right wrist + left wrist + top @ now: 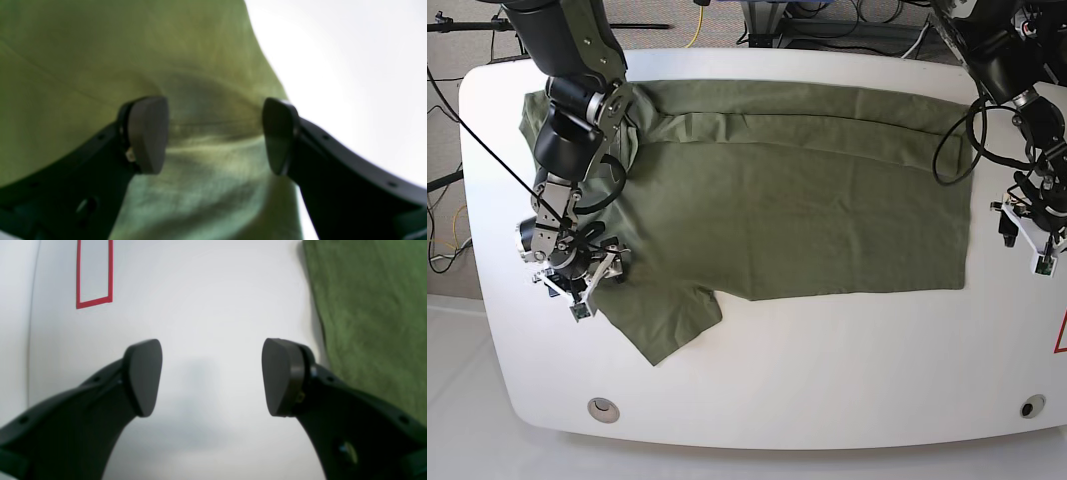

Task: Fold the T-shirt properly
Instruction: 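Open both grippers and move them down to the shirt's side edges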

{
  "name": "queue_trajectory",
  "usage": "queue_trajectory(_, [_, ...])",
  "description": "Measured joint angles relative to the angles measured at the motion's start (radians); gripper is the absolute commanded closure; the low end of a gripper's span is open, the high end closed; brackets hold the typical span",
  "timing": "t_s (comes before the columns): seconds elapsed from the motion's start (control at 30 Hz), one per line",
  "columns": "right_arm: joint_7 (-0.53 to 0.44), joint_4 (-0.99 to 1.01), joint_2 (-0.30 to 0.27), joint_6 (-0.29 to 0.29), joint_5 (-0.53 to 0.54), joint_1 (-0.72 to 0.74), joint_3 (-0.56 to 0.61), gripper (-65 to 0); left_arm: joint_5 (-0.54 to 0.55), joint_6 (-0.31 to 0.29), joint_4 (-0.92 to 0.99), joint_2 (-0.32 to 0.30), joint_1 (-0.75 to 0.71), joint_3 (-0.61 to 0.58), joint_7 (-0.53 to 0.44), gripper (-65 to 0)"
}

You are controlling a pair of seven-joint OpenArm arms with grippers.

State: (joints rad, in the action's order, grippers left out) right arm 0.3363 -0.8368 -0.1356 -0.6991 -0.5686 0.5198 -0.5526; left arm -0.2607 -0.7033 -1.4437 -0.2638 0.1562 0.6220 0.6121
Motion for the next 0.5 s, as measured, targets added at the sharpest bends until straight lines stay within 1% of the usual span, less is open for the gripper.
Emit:
queue_trajectory(0.3, [-0.025,0.011,-0.003,0.002,0.023,-0.018,0.000,-41.7,0.003,0.000,0.000,0.005,0.002,-0.004,0.000,-43.2])
queue_trajectory(0.37, [-0.040,0.008,-0.003,0.003,0.027,-0.026,0.000,-40.6,0.003,0.000,0.000,0.005,0.002,-0.004,0.000,-43.2])
queue_trajectory(0.43, [-0.048,0.007,-0.003,0.003,0.030,-0.031,-0.002,-35.6,0.003,0.000,0.000,0.005,0.003,-0.005,0.000,-43.2])
queue_trajectory(0.47, [-0.053,0.007,-0.003,0.003,0.031,-0.034,-0.002,-32.0,0.003,0.000,0.000,0.005,0.004,-0.007,0.000,-43.2])
queue_trajectory(0.5, [-0.056,0.006,-0.003,0.002,0.031,-0.038,-0.002,-27.0,0.003,0.000,0.000,0.006,0.005,-0.008,0.000,-43.2])
